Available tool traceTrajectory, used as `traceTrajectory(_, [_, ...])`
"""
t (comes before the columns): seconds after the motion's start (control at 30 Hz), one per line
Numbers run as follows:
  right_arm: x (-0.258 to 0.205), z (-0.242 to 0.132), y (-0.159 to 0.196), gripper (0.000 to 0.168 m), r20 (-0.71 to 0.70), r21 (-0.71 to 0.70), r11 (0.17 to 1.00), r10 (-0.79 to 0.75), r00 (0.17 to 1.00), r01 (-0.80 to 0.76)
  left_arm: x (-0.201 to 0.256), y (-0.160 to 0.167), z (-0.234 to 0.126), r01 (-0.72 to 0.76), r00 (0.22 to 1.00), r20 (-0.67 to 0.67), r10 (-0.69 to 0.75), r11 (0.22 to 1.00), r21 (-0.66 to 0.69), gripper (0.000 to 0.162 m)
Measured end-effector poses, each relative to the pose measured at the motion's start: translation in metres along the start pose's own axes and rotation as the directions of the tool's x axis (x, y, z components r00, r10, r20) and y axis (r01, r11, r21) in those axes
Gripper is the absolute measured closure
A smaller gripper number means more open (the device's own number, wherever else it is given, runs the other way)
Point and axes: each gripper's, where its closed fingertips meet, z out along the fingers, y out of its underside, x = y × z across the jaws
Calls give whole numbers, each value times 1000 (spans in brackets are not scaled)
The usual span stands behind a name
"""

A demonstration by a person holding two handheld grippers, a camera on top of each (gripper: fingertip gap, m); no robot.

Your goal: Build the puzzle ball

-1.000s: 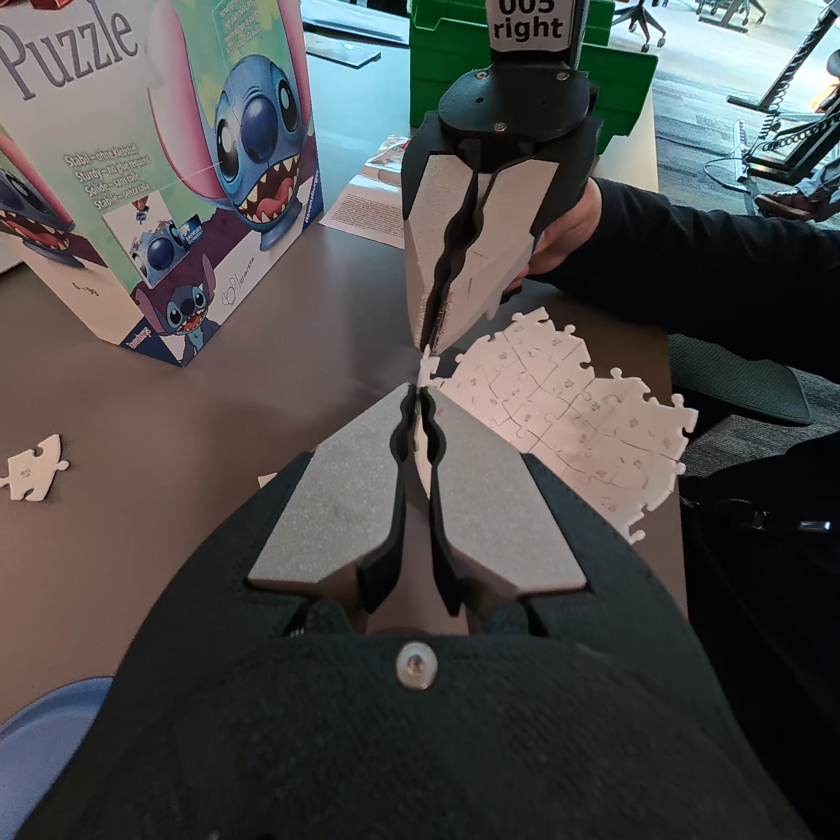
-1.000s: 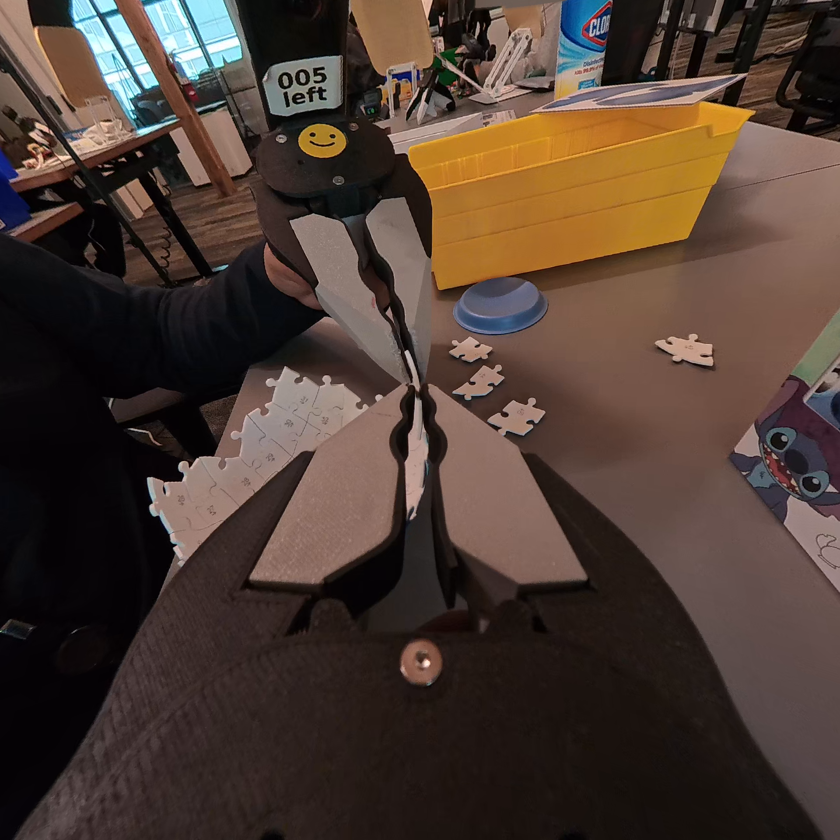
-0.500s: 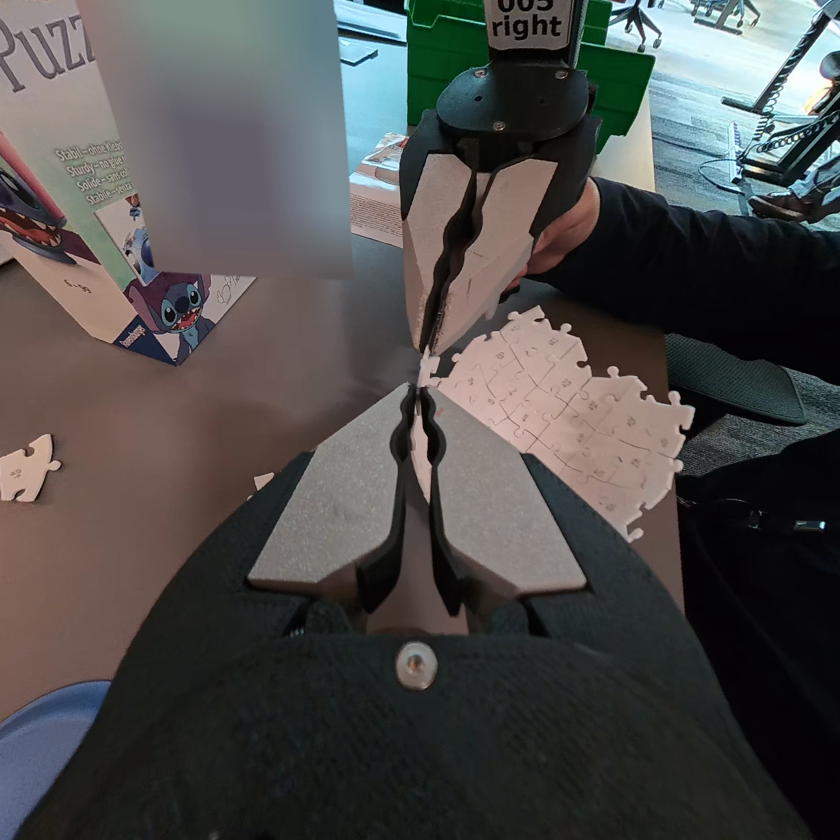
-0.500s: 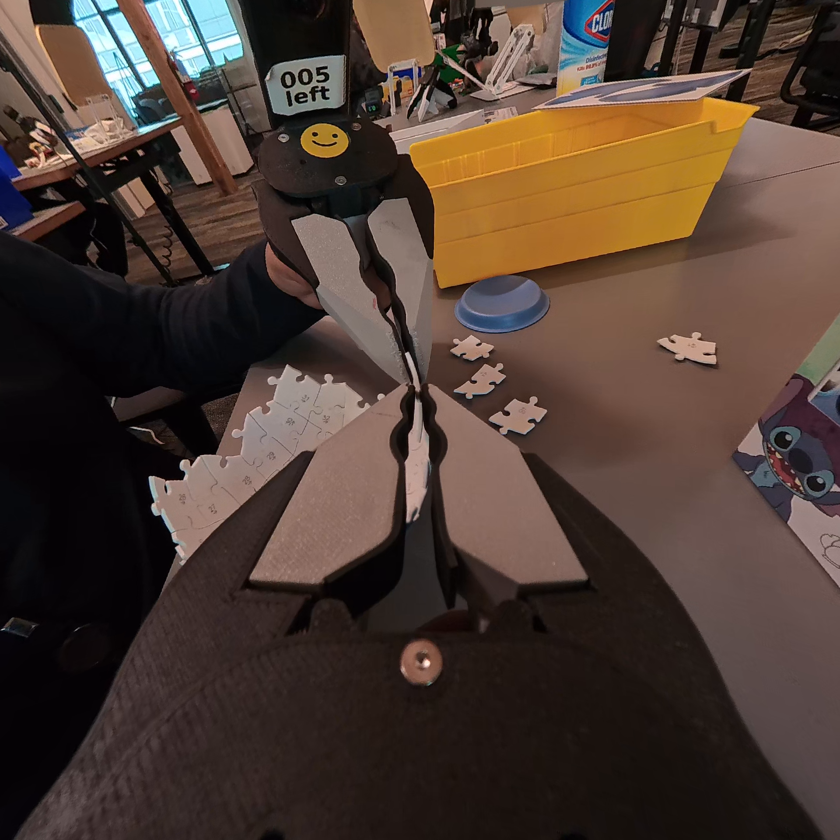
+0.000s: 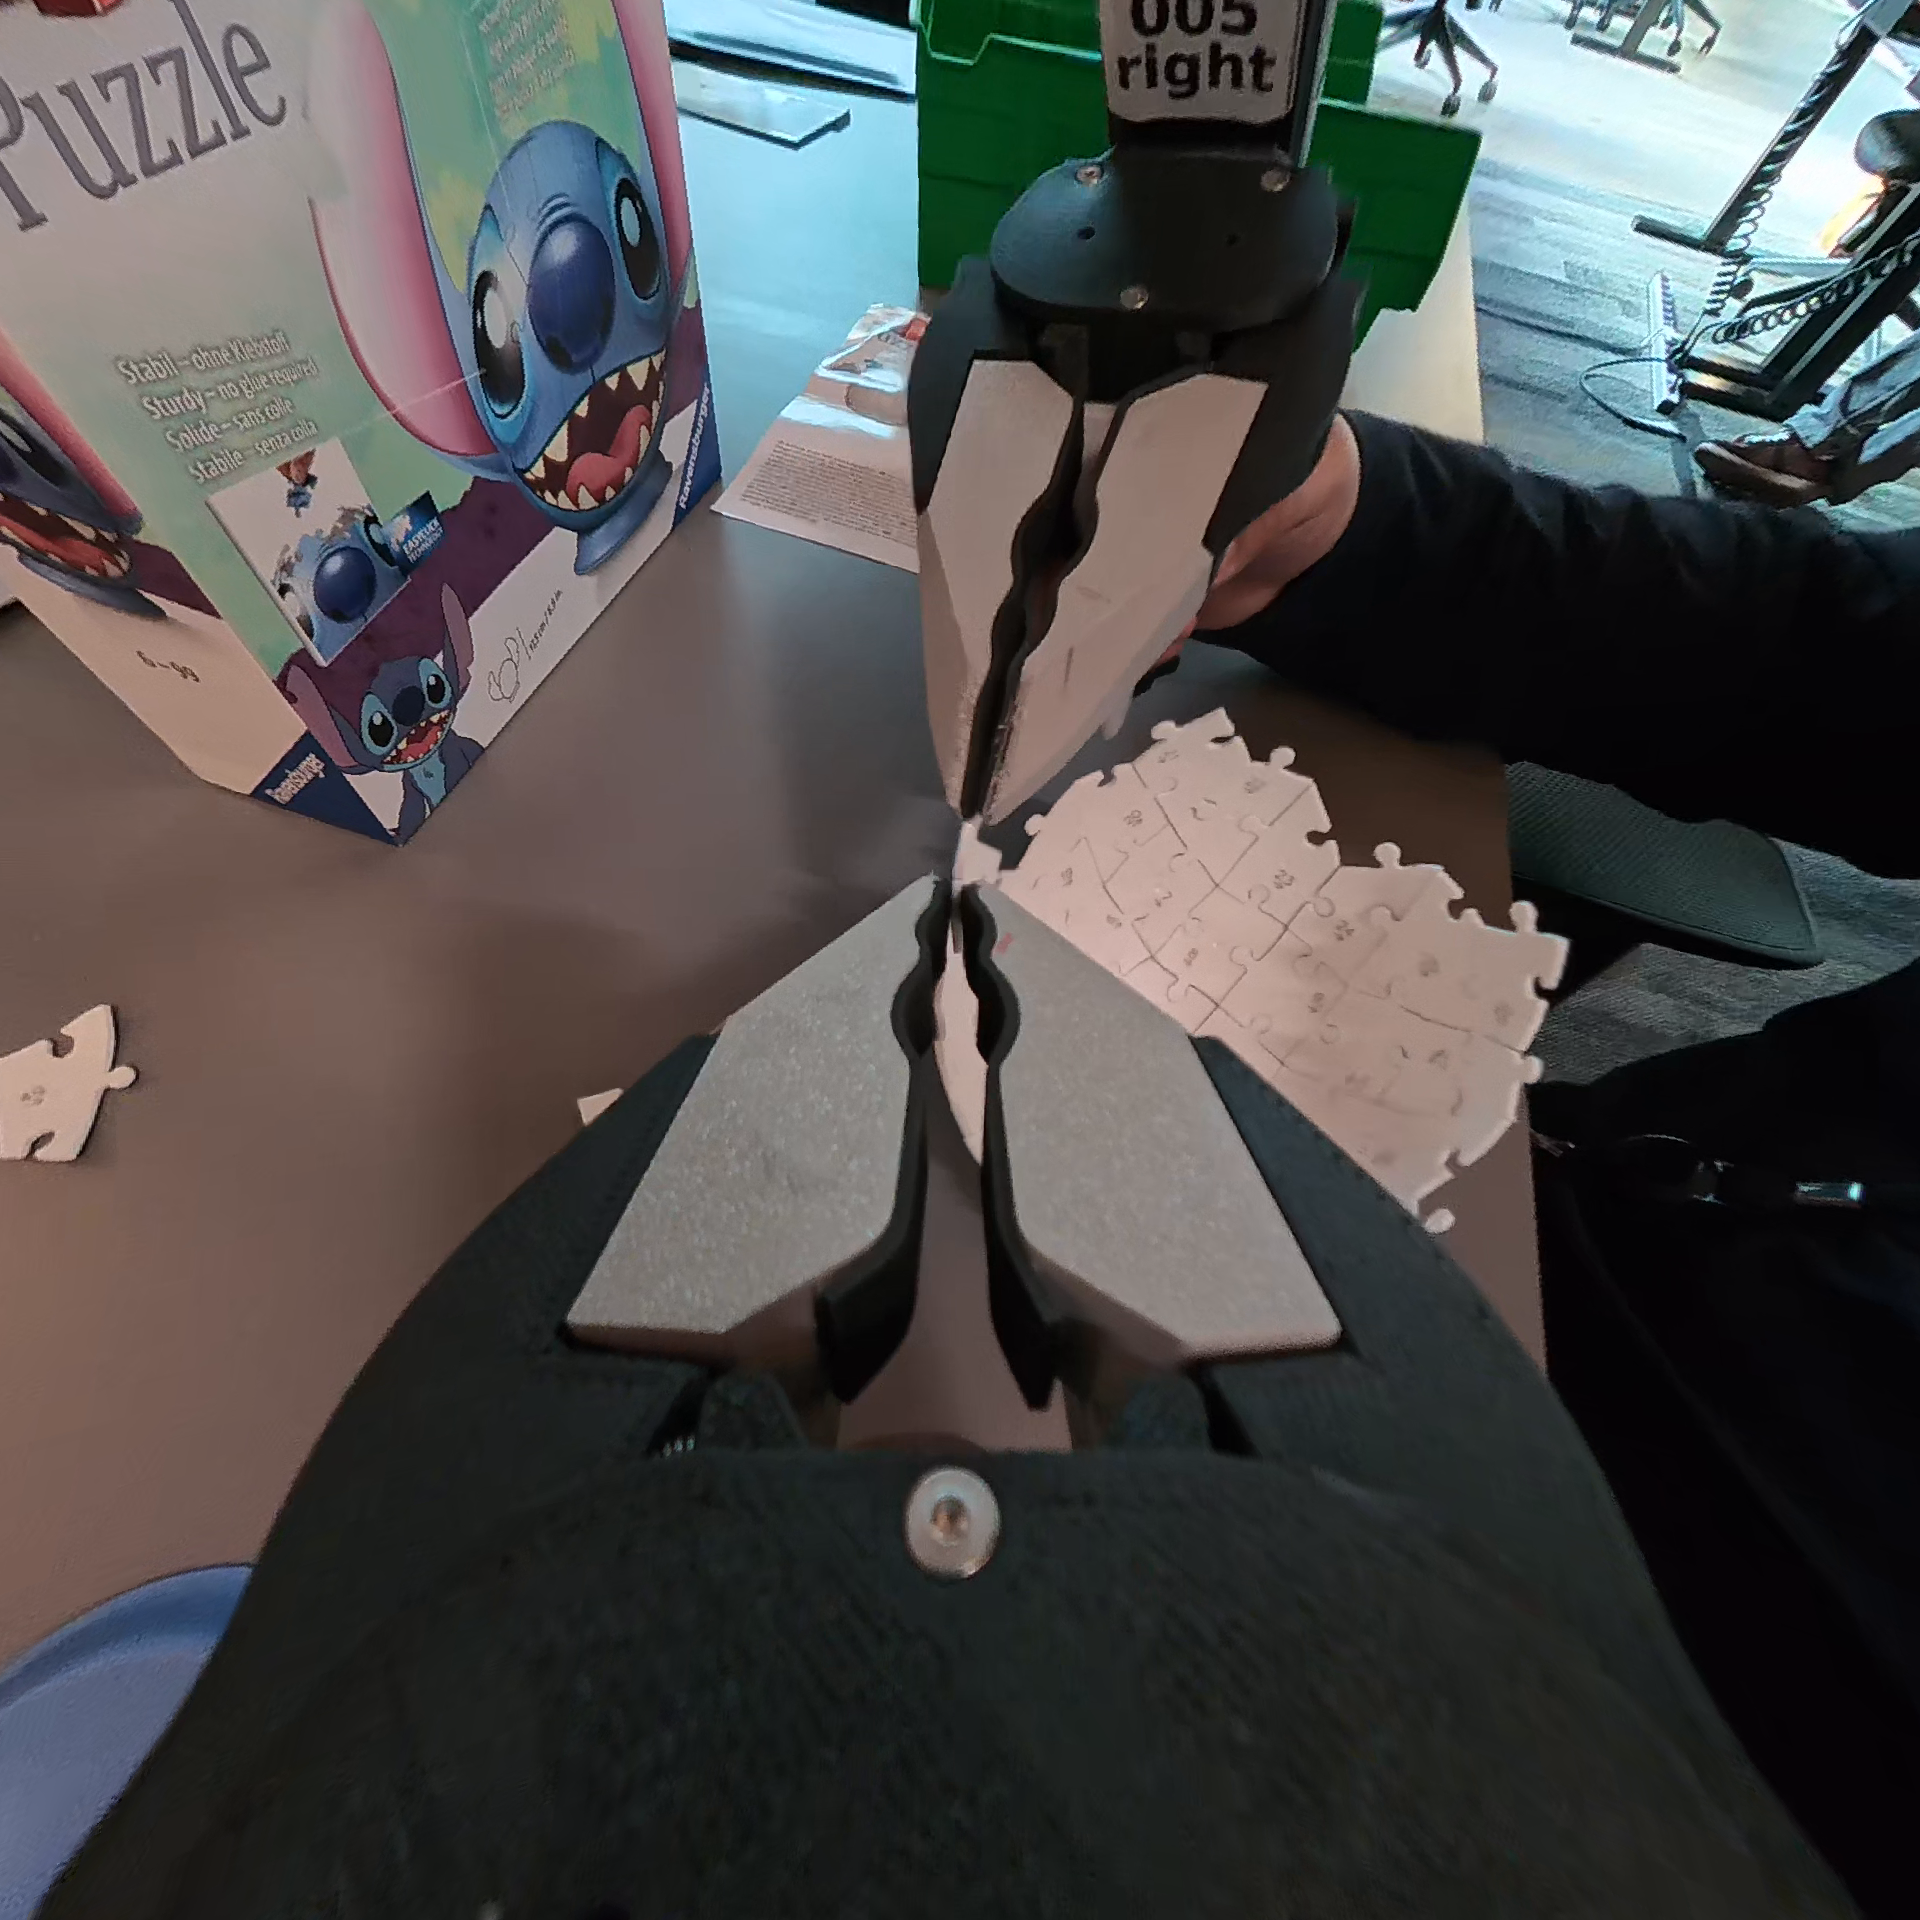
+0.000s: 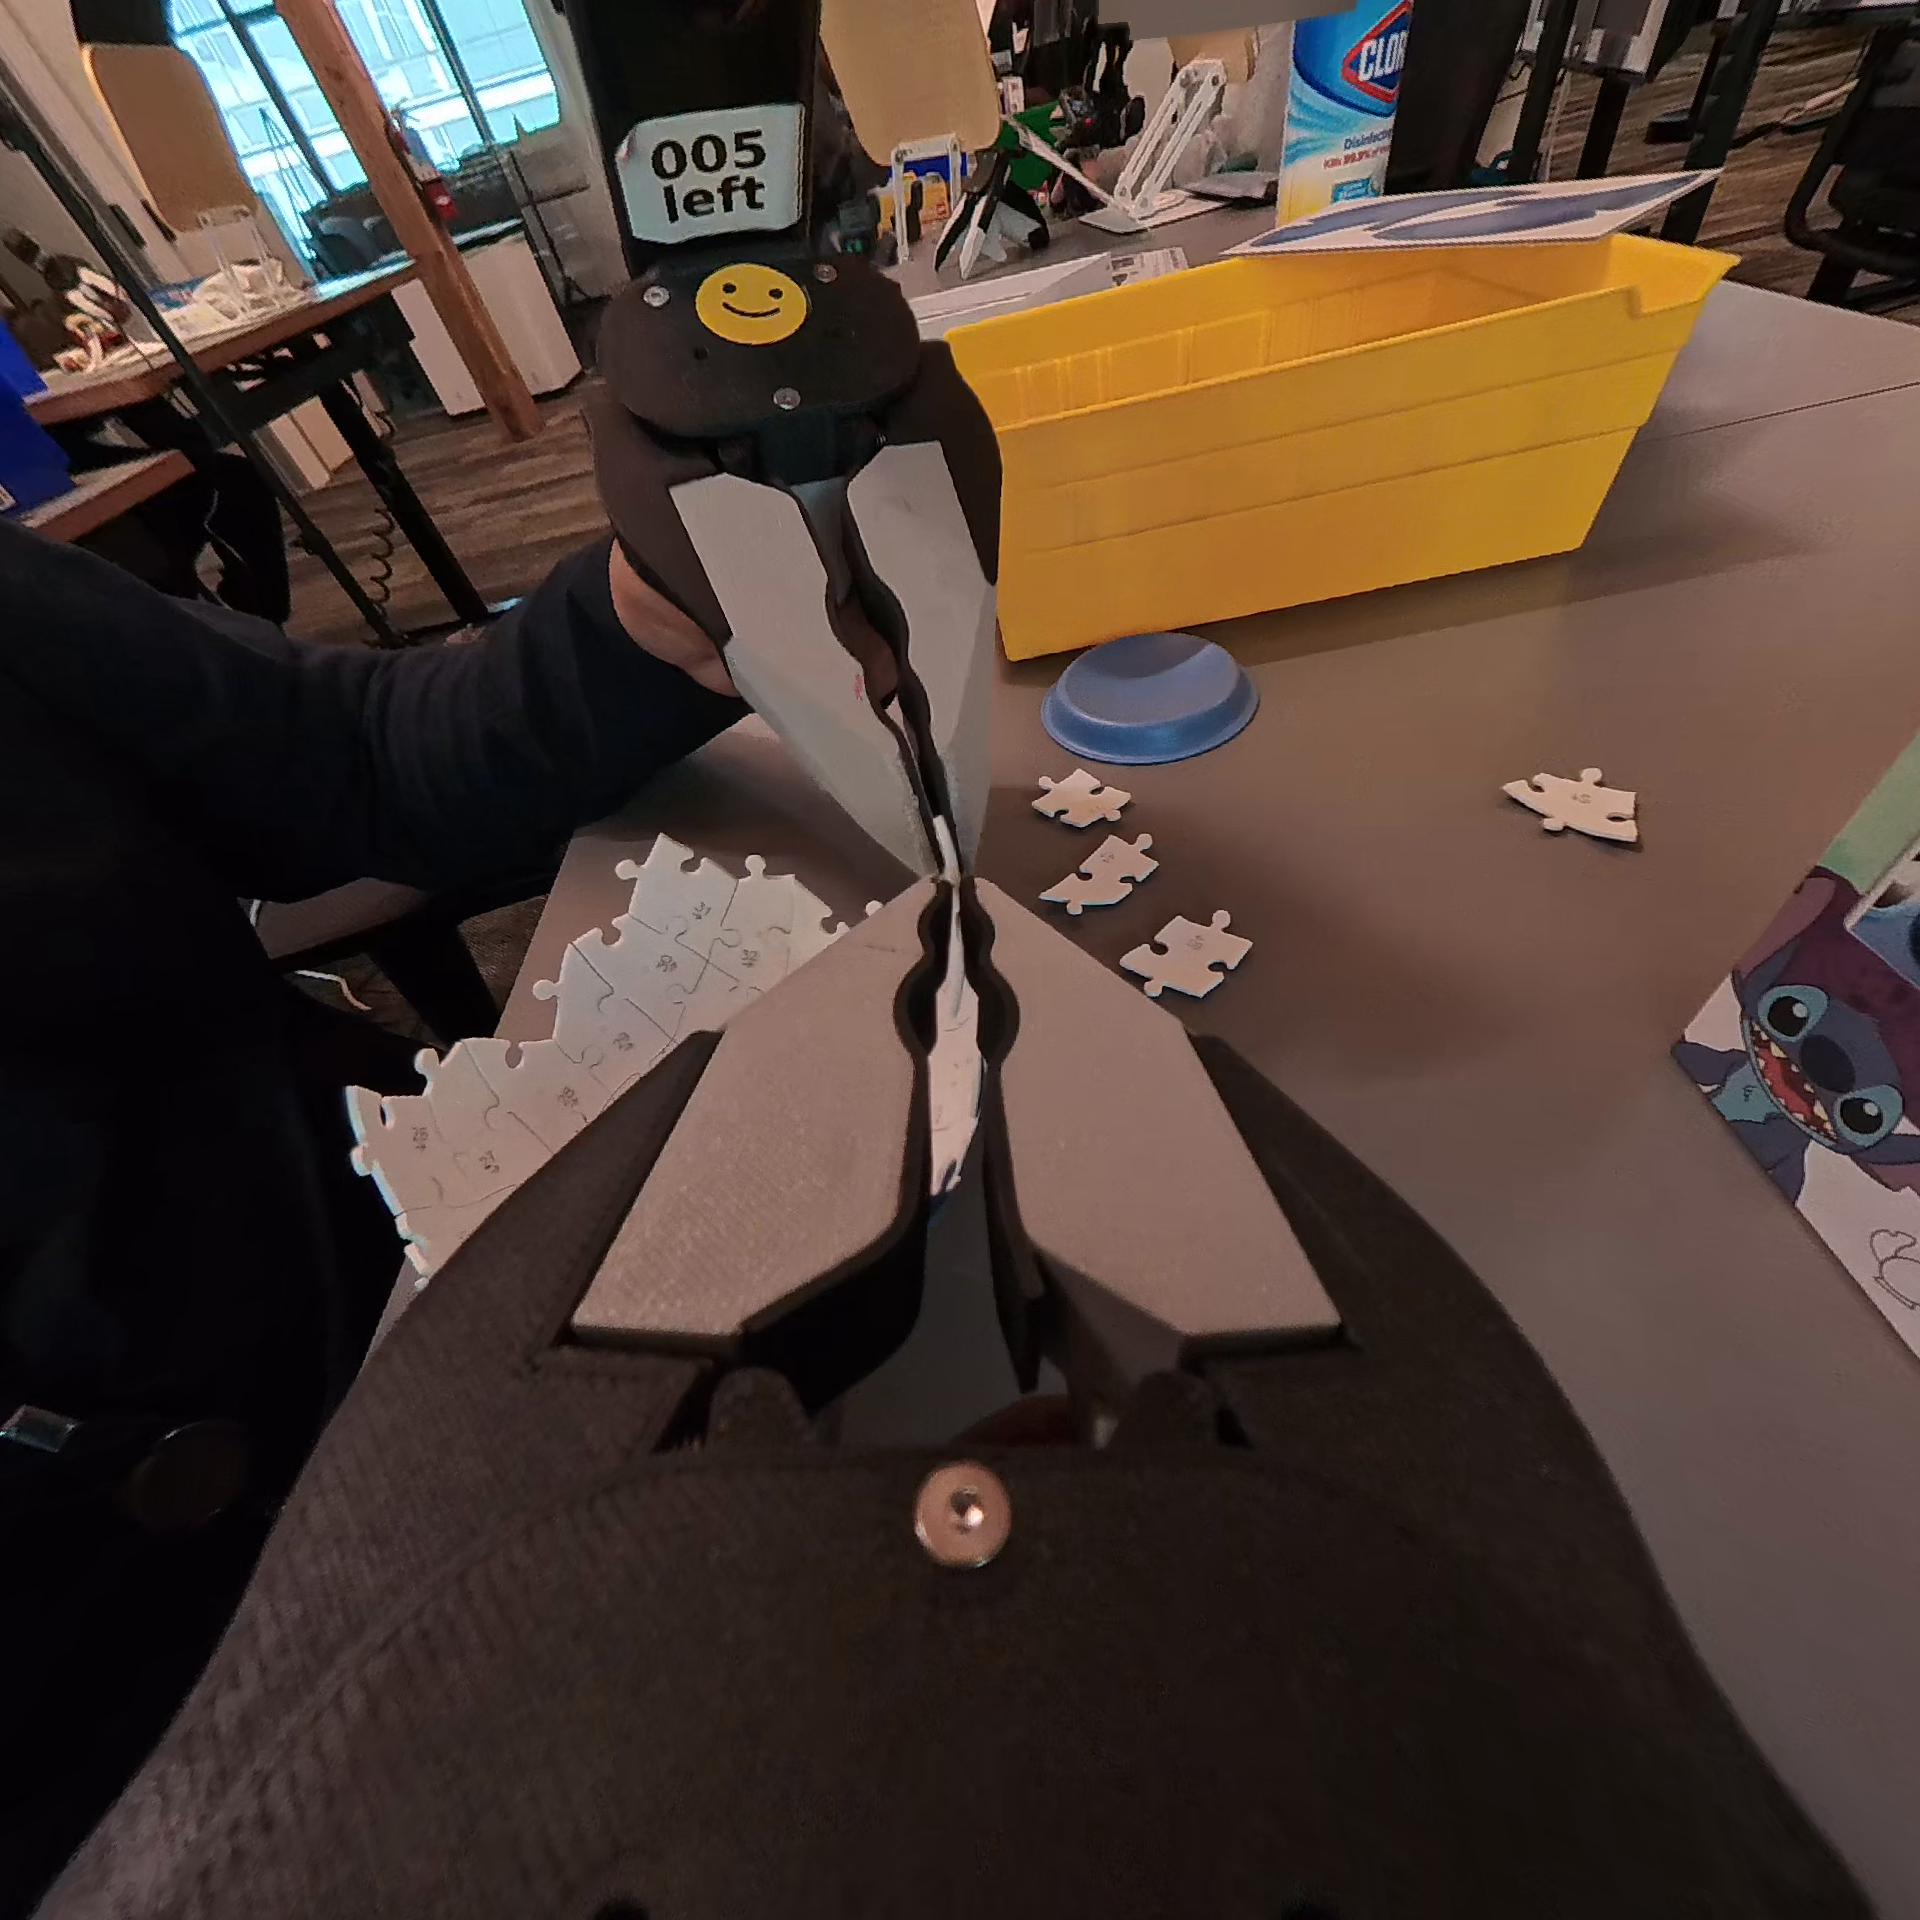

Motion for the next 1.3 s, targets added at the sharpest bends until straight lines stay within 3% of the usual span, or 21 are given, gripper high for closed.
traceTrajectory(0.33, [3,-4,-2,168,1,21,999,27,1000,-27,-1,-25,0,-41,999,-32,40,999,-23,162])
traceTrajectory(0.63, [9,-16,-14,165,-8,90,995,54,999,-53,-4,-25,3,-17,994,-105,11,998,-57,162])
traceTrajectory(0.9, [4,-6,-7,168,3,48,998,28,1000,-29,0,-23,6,-30,993,-115,23,998,-57,162])
traceTrajectory(1.3, [12,-7,-8,168,-5,91,992,91,996,-90,-11,-27,-11,39,994,-102,-36,999,23,162])
